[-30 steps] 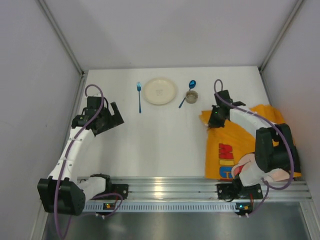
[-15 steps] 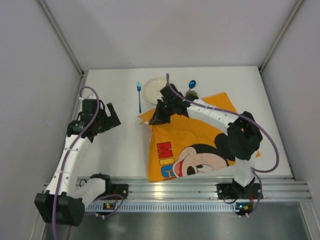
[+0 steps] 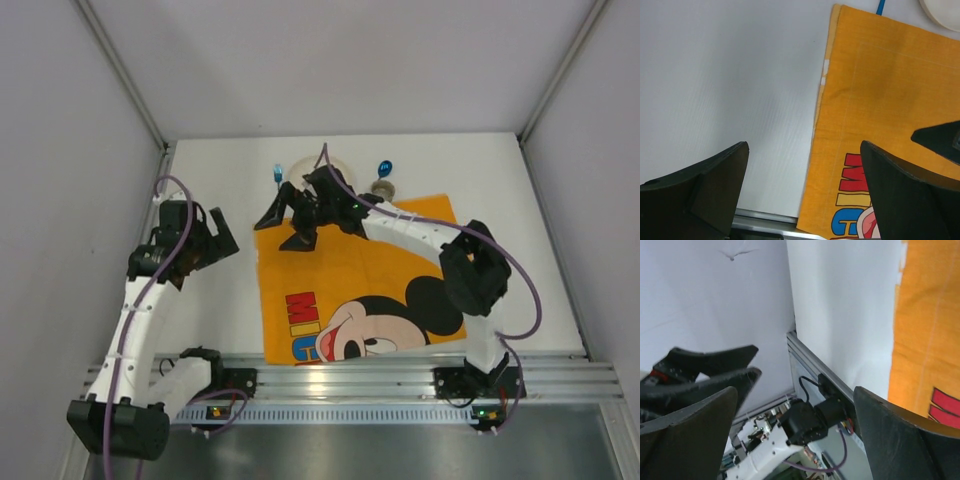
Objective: Set the dinner table for one person
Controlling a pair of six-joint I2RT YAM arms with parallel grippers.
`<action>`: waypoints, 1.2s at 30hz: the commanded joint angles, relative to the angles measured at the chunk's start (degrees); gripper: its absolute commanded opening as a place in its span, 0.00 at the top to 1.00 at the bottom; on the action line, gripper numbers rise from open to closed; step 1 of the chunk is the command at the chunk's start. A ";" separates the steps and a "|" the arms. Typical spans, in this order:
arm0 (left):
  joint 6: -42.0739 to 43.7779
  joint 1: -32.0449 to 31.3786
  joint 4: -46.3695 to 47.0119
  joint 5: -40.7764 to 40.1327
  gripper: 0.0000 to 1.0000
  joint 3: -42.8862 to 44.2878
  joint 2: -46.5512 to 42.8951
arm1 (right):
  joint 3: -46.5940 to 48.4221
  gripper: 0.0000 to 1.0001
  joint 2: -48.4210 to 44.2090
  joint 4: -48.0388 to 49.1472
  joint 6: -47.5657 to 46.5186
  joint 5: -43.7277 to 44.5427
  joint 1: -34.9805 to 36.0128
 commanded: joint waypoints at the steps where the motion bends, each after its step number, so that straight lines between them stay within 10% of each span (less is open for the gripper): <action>1: -1.62 -0.13 0.11 3.83 0.02 1.22 -0.73 | -11.08 0.00 -11.88 1.84 -4.25 -0.46 -3.77; 15: -15.60 -20.24 19.36 12.54 0.02 -10.38 19.12 | -38.29 0.00 -38.35 -19.79 -32.66 12.82 -31.64; 36: -3.48 -15.87 16.56 6.92 0.02 -7.75 35.13 | -33.66 0.00 -34.14 -19.53 -37.76 11.15 -39.99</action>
